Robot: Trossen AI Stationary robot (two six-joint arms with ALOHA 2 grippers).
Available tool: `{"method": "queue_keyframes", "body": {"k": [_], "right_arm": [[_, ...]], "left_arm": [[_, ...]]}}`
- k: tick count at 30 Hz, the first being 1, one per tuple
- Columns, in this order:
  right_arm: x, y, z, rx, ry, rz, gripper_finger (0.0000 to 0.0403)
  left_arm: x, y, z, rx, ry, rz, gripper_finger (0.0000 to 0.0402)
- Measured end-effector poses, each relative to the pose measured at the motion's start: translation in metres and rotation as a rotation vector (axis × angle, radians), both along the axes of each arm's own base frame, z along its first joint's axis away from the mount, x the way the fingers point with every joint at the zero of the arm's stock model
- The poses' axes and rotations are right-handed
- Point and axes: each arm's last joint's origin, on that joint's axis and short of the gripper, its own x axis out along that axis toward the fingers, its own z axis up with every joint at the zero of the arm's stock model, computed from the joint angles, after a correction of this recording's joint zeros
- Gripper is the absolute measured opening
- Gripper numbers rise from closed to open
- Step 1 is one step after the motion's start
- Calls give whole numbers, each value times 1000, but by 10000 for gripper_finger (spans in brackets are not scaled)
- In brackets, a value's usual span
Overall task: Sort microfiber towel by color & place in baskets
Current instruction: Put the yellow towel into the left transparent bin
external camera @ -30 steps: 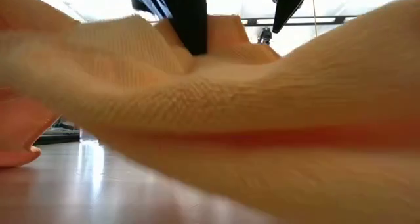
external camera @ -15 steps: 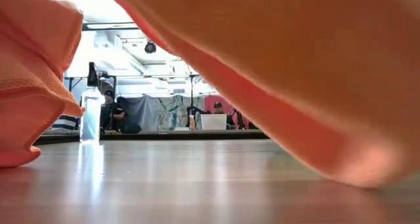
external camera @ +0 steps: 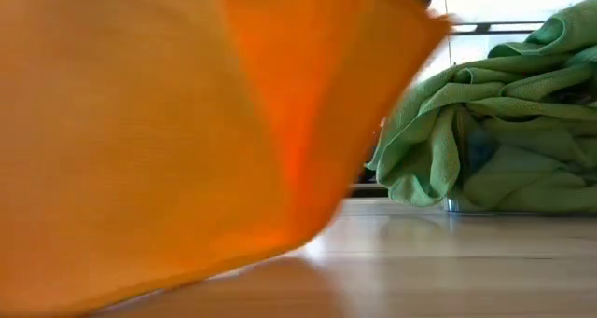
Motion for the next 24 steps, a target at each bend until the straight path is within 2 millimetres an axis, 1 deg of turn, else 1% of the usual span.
{"method": "queue_keyframes", "body": {"k": [2, 4, 9, 14, 18, 21, 24], "right_arm": [[0, 0, 0, -3, 2, 9, 91], [0, 0, 0, -6, 3, 16, 91], [2, 0, 1, -3, -20, 16, 91], [6, 1, 2, 5, -68, 9, 91], [9, 1, 3, 9, -94, 9, 91], [10, 1, 4, 17, -110, -7, 91], [10, 1, 4, 38, -124, -52, 91]], "left_arm": [[-10, -4, 0, 17, 36, 35, 0], [-16, -11, 2, 19, 13, 47, 0], [-39, -23, 18, 41, -85, 66, 0], [-63, -32, 36, 39, -161, 46, 0], [-78, -32, 42, 38, -167, 10, 0], [-89, -30, 38, 65, -143, -10, 0], [-107, -24, 36, 74, -123, 0, 0]]}}
